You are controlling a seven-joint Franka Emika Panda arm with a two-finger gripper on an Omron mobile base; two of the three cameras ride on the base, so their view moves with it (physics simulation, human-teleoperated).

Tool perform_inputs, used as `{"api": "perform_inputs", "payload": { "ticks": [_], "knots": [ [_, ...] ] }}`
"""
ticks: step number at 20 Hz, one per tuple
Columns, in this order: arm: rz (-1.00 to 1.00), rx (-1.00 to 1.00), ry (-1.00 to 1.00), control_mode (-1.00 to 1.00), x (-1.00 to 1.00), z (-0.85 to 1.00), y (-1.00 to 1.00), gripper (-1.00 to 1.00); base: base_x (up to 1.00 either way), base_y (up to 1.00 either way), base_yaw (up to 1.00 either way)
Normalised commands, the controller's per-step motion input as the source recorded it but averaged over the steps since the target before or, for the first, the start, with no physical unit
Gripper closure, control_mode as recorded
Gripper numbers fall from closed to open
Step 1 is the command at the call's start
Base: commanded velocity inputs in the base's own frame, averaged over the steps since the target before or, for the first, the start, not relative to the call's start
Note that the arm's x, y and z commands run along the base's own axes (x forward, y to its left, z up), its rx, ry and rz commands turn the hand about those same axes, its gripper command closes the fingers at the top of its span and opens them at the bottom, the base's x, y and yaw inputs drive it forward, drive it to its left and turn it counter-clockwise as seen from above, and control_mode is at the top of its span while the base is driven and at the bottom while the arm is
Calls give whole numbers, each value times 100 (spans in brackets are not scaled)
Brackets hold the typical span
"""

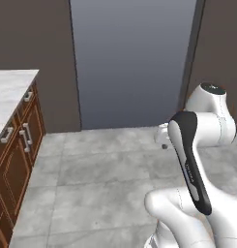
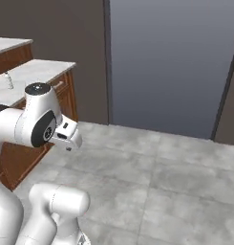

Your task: Place the drinks on the dining counter in a tight cluster.

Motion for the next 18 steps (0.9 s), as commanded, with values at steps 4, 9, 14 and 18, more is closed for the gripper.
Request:
{"api": "perform_inputs", "payload": {
  "ticks": [4, 9, 14, 18],
  "knots": [
    [0, 0, 0, 100, 0, 0, 0, -100, -7, 0, 99],
    [0, 0, 0, 100, 0, 0, 0, -100, -10, 0, 90],
    [0, 0, 0, 100, 0, 0, 0, -100, -5, 8, 72],
    [0, 0, 0, 100, 0, 0, 0, -100, 1, 34, 63]
  ]
}}
